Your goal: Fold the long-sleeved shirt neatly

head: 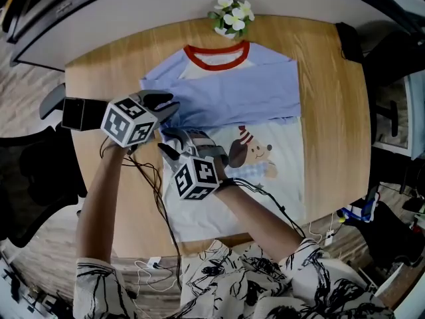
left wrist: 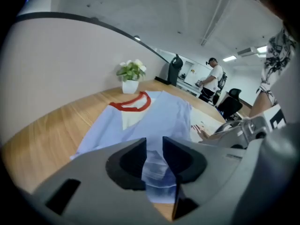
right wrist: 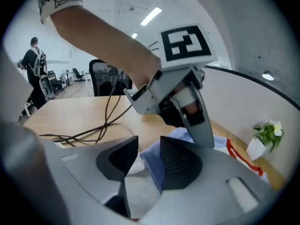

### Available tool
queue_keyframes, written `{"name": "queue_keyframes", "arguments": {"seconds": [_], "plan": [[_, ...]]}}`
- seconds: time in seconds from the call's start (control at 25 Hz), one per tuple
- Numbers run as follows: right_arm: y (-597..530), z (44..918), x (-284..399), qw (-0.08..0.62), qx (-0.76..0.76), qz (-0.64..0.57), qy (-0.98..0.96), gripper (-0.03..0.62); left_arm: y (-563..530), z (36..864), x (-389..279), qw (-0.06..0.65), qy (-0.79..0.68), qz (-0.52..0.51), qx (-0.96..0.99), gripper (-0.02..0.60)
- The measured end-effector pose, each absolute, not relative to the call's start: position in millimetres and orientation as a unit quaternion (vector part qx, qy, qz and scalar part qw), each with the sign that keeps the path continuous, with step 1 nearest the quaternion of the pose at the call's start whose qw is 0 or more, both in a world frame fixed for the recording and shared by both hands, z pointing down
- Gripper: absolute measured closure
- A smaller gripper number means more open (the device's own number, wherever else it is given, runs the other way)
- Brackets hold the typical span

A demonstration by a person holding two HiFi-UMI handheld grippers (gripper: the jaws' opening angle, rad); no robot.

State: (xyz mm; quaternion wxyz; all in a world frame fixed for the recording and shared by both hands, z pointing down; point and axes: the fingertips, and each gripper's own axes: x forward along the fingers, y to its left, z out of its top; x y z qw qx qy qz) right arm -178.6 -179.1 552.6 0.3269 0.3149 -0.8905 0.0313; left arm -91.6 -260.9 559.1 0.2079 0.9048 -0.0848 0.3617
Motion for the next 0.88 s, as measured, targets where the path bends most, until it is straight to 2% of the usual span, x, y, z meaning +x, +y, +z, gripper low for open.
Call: {"name": "queue_keyframes", "arguments": {"seconds": [0.2,0.28,0.44,0.52,0.68,0.76,0.88], "plan": [[-168,534,-170,0.295,0.324,0.051,-0.897,0.418,-247,586,-106,0.187,-0.088,0.430,0.879,0.465],[-165,529,-156,0.287,0.342,0.066,-0.892,0.414,-246,591,-122,0.196,-0.107,0.441,0.869,0.490],[-160,515,-120,0.271,0.392,0.085,-0.875,0.408,-240,597,-146,0.195,-0.132,0.452,0.860,0.495],[-156,499,-95,0.252,0.427,0.092,-0.863,0.404,-239,590,-151,0.201,-0.144,0.429,0.869,0.489],[-139,443,-27,0.176,0.514,0.079,-0.836,0.395,-216,527,-163,0.208,-0.178,0.324,0.905,0.430],[-123,412,10,0.135,0.552,0.075,-0.819,0.376,-192,481,-176,0.198,-0.205,0.268,0.920,0.375],[-86,386,64,0.145,0.573,0.076,-0.803,0.354,-149,424,-204,0.172,-0.270,0.210,0.924,0.338]]}}
